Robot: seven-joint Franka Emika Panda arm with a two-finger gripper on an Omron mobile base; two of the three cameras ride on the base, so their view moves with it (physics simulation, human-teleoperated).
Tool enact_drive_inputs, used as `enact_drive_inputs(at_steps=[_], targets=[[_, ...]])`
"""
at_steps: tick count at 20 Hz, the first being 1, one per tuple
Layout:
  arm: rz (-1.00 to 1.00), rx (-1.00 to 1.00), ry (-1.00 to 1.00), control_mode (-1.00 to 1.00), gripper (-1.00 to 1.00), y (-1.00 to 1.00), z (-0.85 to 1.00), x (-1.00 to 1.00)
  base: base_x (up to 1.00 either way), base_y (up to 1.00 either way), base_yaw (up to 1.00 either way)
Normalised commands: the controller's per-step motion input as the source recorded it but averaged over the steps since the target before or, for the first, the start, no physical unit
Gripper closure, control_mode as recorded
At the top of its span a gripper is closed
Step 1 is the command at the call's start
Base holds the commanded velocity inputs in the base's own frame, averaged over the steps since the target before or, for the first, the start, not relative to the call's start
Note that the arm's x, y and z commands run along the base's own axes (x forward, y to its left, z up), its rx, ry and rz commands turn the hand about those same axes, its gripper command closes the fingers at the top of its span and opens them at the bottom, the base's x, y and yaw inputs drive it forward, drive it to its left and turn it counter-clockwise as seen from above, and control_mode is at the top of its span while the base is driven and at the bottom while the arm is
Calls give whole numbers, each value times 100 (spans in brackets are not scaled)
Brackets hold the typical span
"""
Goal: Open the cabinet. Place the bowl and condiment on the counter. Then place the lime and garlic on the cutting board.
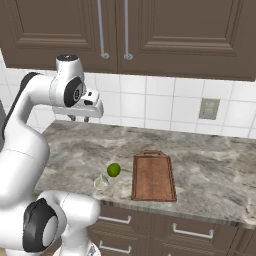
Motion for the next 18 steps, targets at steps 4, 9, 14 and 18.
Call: enact_drive_inputs(at_steps=[4,9,14,18], targets=[[0,1,0,-100,-100,-5,1,3,0,0,0],[0,-4,-22,-100,-100,0,21,0,0,0,0],[-4,-3,-36,-100,-100,-7,54,1,0,0,0],[-9,0,-32,-100,-100,-29,75,4,0,0,0]])
